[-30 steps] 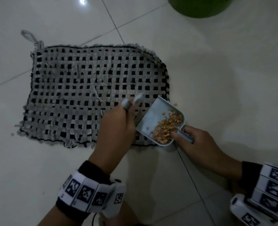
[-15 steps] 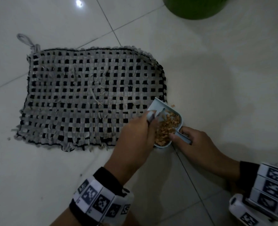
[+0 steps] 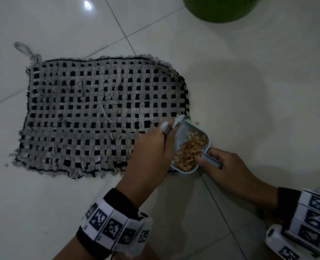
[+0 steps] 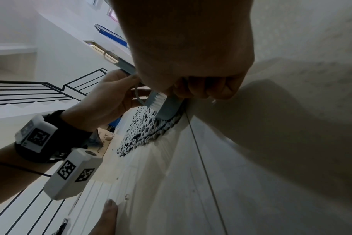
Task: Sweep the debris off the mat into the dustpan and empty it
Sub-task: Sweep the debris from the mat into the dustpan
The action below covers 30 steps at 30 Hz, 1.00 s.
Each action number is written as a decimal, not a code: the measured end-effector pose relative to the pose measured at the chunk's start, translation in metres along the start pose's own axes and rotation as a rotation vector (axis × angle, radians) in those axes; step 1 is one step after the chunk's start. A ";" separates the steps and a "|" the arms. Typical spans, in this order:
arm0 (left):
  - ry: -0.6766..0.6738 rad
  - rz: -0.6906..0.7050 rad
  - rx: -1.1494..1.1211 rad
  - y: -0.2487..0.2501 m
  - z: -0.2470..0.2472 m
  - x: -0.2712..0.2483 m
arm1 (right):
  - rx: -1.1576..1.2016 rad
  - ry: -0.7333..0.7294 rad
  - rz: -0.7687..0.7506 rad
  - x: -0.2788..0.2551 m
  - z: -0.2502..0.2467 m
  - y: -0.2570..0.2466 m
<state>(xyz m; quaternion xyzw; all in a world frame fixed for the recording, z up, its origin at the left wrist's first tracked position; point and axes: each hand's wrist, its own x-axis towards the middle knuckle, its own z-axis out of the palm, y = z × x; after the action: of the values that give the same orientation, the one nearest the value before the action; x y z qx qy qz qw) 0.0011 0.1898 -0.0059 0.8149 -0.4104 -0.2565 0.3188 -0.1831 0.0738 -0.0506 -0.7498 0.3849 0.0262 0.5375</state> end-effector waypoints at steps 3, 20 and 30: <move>0.052 -0.050 -0.092 0.002 -0.006 0.002 | 0.010 0.008 -0.006 -0.002 -0.001 0.004; 0.088 0.034 0.159 0.000 0.005 -0.018 | -0.118 0.031 -0.011 -0.005 -0.014 0.002; 0.299 -0.108 0.239 -0.037 -0.040 -0.005 | -0.263 -0.046 -0.092 0.006 -0.050 -0.008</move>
<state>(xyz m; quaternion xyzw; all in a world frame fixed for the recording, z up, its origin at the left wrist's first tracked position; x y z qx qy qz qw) 0.0445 0.2235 -0.0052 0.8968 -0.3419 -0.0988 0.2629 -0.1928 0.0304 -0.0262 -0.8298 0.3308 0.0688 0.4441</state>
